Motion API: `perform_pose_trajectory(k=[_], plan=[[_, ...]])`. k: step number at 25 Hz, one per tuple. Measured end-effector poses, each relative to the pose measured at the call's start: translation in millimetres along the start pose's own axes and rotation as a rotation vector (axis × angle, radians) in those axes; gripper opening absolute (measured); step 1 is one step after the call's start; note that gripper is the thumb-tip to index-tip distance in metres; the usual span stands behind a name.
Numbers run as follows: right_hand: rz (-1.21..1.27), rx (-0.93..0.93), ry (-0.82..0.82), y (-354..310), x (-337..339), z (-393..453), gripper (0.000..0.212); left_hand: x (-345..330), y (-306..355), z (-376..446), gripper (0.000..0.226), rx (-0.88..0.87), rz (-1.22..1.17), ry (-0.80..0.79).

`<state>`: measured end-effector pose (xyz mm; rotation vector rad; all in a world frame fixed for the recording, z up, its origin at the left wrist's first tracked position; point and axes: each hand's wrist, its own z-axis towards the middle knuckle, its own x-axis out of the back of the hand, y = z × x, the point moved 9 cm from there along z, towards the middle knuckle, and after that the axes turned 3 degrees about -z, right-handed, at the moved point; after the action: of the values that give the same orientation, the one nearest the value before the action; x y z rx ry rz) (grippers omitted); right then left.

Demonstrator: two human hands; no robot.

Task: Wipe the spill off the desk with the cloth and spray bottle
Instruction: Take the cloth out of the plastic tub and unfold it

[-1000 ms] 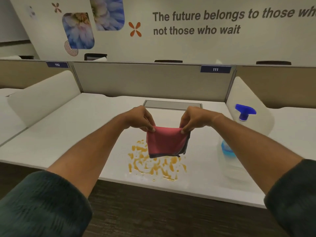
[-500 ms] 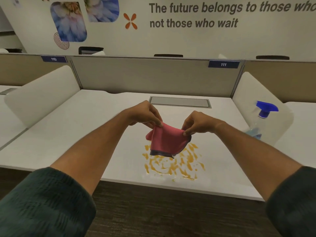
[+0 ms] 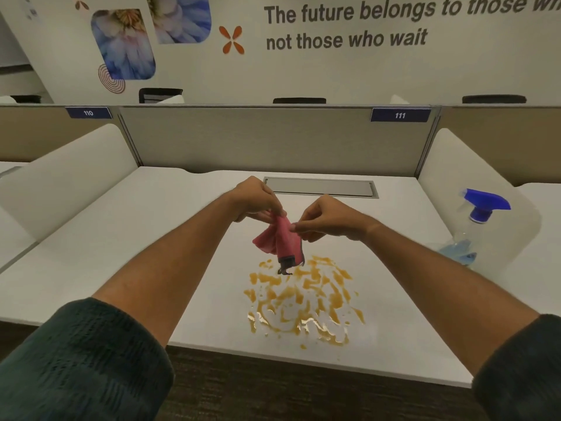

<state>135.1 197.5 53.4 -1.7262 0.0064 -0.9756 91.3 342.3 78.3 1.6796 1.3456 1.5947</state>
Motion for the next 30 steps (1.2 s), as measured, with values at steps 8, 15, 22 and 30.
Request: perform_pose_trajectory(k=[8, 15, 22, 30], plan=[[-0.278, 0.004, 0.055, -11, -4, 17, 0.017, 0, -5, 20, 0.01, 0.018, 0.023, 0.015], [-0.278, -0.071, 0.094, -34, 37, 32, 0.005, 10, -16, 32, 0.005, 0.041, -0.014, -0.123], [-0.275, -0.17, 0.053, -53, 56, 48, 0.008, 16, 4, 47, 0.009, -0.149, 0.061, -0.181], [-0.283, -0.237, 0.093, -38, 70, 42, 0.012, 15, 29, 61, 0.015, -0.367, 0.24, -0.174]])
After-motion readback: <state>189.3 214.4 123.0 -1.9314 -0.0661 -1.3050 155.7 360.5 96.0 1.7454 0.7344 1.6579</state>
